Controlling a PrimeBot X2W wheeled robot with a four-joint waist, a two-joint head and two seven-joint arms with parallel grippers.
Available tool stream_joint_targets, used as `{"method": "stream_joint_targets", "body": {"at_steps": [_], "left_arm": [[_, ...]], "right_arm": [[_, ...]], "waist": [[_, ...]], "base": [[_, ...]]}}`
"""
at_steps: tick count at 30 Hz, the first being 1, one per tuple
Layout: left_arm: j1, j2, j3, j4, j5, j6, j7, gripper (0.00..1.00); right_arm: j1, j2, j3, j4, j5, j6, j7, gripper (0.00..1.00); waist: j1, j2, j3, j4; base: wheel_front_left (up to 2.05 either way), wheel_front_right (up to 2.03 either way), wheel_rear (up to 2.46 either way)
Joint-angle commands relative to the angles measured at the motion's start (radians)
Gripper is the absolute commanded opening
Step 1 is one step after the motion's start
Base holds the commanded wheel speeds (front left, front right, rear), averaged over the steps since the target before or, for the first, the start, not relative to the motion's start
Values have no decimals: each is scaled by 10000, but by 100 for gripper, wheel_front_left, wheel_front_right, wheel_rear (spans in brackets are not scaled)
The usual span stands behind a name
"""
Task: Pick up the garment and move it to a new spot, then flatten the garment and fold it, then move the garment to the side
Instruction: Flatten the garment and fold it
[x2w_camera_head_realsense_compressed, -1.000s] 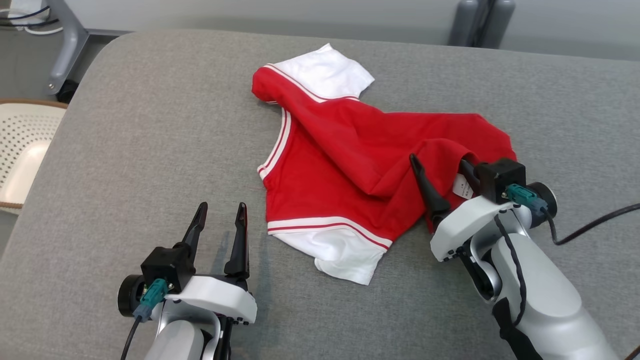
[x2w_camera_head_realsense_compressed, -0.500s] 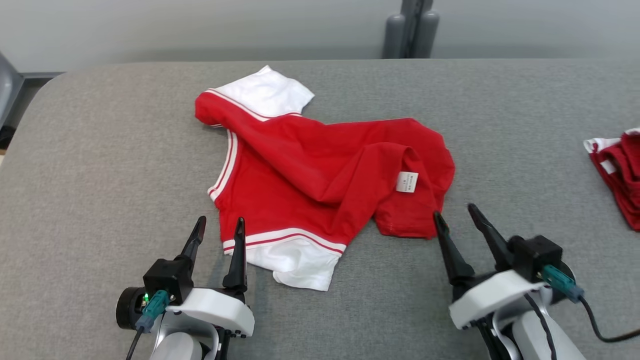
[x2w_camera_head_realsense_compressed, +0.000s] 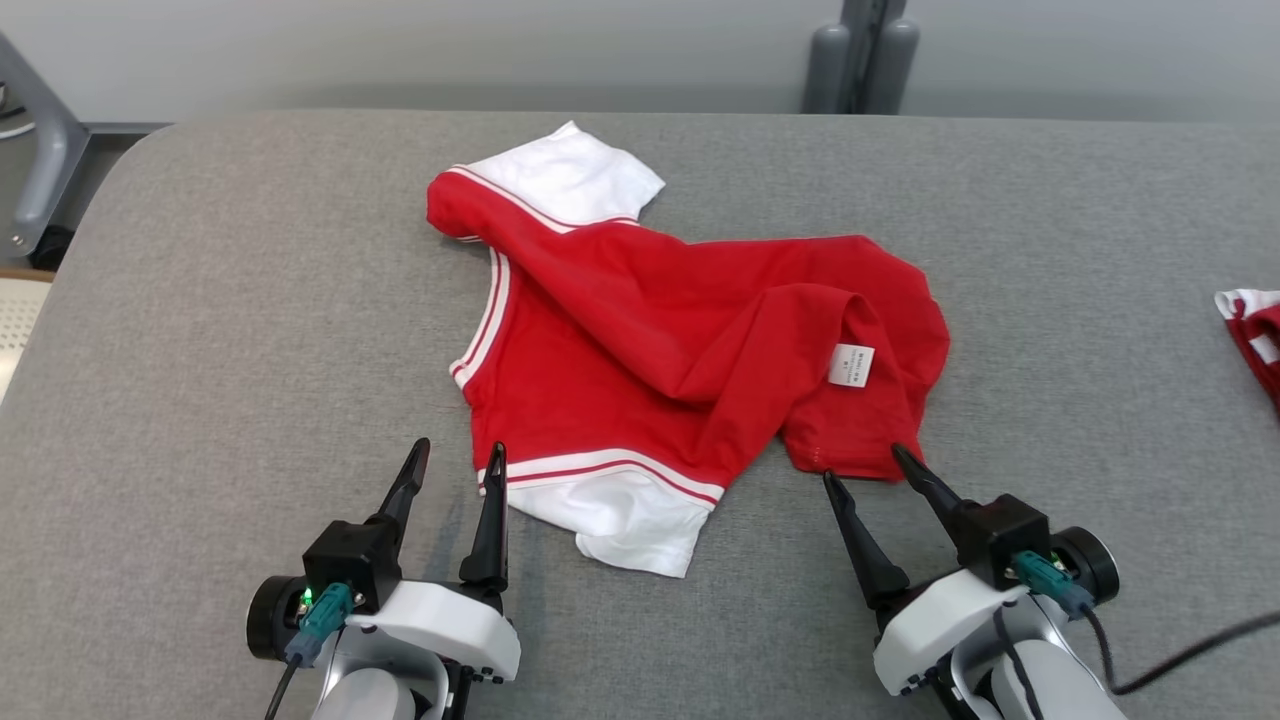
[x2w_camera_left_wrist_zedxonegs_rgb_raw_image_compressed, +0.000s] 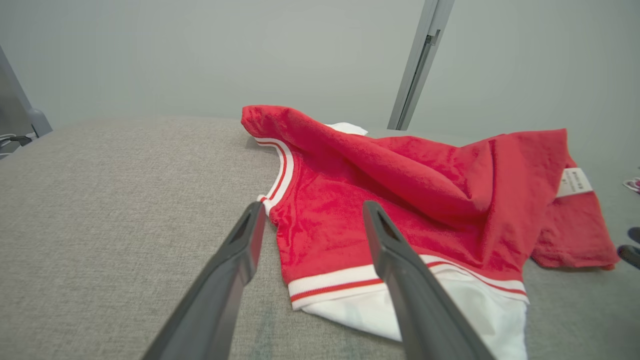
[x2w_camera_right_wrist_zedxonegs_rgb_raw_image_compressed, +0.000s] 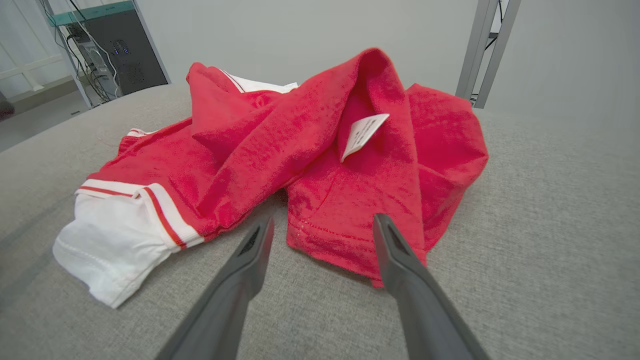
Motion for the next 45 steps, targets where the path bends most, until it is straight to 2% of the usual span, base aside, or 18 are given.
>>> {"method": "stream_joint_targets", "body": {"at_steps": [1, 10, 15, 16, 17, 20, 21, 28, 35, 39, 45], "left_arm": [[-101, 44, 16, -15, -24, 24, -1, 100], [-232, 42, -52, -126, -140, 91, -1, 100], [-261, 42, -36, -144, -147, 120, -1, 100], [-268, 43, -24, -144, -147, 127, -1, 100], [-270, 42, -7, -149, -146, 136, -1, 100], [-241, 42, 20, -154, -147, 160, -1, 100], [-232, 42, 29, -159, -150, 172, -1, 100], [-199, 42, 87, -139, -61, 158, -1, 100], [-111, 43, 131, -150, -39, 132, -1, 100], [-128, 43, 47, -149, -67, 108, 0, 100], [-72, 42, 16, -111, -78, 107, 0, 100]], "right_arm": [[-153, -38, 8, 131, -202, 1, 35, 100], [-1234, -14, -78, 1839, -1883, 1, -133, 100], [-1513, -4, -334, 2259, -2623, 1, -199, 98], [-1550, -6, -356, 2256, -2606, 1, -213, 60], [-1562, -6, -360, 2239, -2600, 1, -222, 44], [-1464, -5, -425, 2083, -2358, 1, -221, 4], [-1419, -4, -424, 2022, -2311, 1, -218, 0], [-1008, -7, -508, 1031, -1728, 1, -211, 0], [-726, -159, -1316, 131, -2257, 1, -212, 0], [-673, -783, -2296, -374, -2884, 1, -135, 0], [-407, -1428, -2793, -880, -3373, 1, -79, 0]], "waist": [[0, 0, 65, 135], [0, 0, 348, 559], [0, 0, 433, 641], [0, 0, 440, 639], [0, 0, 444, 629], [0, 0, 439, 575], [0, 0, 433, 542], [0, 0, 351, 254], [0, 0, 213, -42], [0, 0, 115, -214], [0, 0, 108, -373]], "base": [[0, 0, 0], [0, 0, 0], [0, 0, 0], [0, 0, 0], [0, 0, 0], [0, 0, 0], [0, 0, 0], [0, 0, 0], [0, 0, 0], [0, 0, 0], [0, 0, 0]]}}
